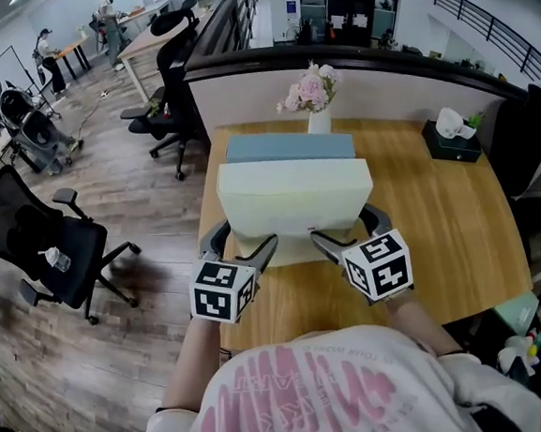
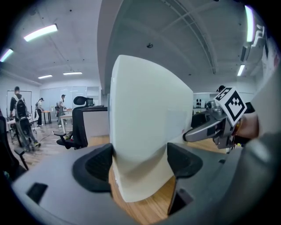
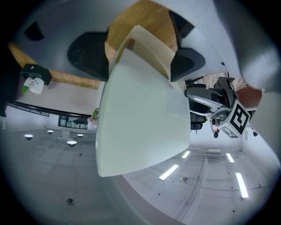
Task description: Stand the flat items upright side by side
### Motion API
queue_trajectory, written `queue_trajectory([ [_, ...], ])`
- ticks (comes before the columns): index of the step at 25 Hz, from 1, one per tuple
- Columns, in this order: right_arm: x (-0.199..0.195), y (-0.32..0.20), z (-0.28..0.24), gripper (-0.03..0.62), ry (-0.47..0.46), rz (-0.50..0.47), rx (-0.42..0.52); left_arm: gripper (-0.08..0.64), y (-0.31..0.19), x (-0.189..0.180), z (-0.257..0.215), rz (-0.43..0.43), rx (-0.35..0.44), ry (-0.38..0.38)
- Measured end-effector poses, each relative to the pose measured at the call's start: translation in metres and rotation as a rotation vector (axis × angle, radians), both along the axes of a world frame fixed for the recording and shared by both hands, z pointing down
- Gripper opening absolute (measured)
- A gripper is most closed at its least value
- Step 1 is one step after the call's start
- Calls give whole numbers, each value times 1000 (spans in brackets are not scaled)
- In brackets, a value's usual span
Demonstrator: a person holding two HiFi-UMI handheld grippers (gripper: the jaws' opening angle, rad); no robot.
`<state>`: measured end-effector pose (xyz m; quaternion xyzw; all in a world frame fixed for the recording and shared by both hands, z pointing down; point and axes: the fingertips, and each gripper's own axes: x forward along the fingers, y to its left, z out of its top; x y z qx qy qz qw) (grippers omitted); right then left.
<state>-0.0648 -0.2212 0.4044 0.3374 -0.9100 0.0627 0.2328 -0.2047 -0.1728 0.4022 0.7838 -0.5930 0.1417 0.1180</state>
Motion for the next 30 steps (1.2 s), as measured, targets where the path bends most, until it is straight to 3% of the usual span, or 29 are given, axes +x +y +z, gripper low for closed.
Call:
queue_trajectory([
  [12,-2,-24,17,448,32,19,-23,379,-32,-4,19,5,-39,14],
  [30,-8,-25,25,448,23,23,-38,380,-38,-12,30,8,-47,18],
])
